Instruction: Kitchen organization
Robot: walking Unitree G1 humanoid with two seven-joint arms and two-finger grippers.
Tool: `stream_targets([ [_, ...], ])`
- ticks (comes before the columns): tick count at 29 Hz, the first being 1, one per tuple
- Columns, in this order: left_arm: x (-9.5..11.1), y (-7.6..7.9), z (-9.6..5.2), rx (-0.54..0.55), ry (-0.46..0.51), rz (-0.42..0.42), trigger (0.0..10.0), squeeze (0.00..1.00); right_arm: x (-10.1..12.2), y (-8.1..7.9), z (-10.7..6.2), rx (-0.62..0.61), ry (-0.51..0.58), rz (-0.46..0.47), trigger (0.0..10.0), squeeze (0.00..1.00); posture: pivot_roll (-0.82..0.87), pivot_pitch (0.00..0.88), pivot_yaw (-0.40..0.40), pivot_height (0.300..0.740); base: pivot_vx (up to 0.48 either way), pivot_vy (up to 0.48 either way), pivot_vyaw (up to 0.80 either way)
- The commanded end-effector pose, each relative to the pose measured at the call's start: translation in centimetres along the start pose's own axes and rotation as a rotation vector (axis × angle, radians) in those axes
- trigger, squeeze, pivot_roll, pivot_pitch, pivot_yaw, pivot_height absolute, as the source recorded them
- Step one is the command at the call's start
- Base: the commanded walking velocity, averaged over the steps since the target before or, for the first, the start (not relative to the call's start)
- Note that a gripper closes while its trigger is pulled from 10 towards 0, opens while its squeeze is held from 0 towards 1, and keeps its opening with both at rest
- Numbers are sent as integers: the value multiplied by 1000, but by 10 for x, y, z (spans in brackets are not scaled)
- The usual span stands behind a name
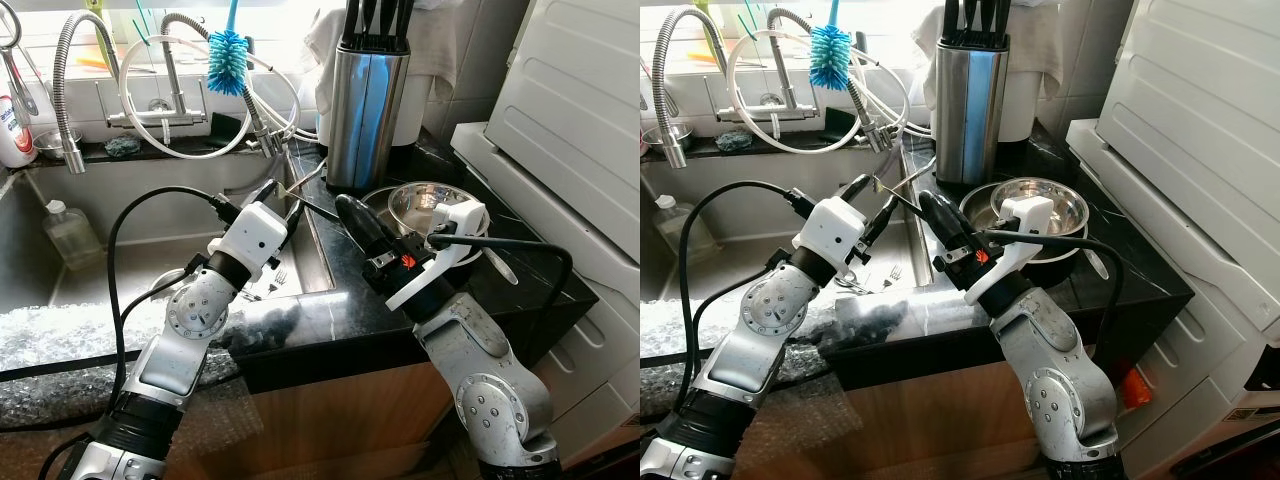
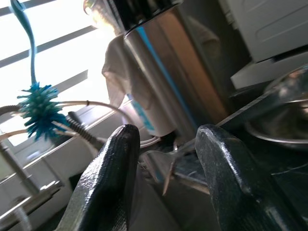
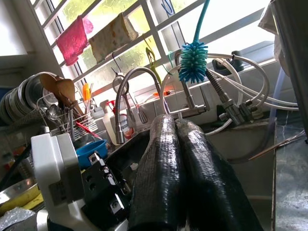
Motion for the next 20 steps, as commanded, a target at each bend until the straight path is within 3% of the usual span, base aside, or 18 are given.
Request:
stream_targets([
  [1,-2,-9,3,35,-12,23,10000,0,3,-2,3,8,14,-11,10000,0,-145,0,2,740,0,0,0],
  [9,-2,-4,2,-16,-4,19,10000,0,14,7,3,-43,64,-47,10000,0,-144,0,10,740,0,0,0],
  [14,-4,-4,1,-24,-8,29,10000,0,23,21,-1,-101,90,-83,10000,0,-141,0,3,740,0,0,0],
  [20,-3,-3,1,-31,-1,20,10000,0,24,21,-1,-94,91,-80,10000,0,-138,0,1,740,0,0,0],
])
Point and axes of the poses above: a point about 5 cm out from each wrist's last joint towards the gripper, its own z axis pointing out of the wrist towards the gripper, its own x axis along the axis of the wrist's last joint, y = z × x, the point moved 4 cm from there along z, pointing out of the wrist towards the gripper, and after that the axes turned 2 degrees about z, right-handed, at the moved point
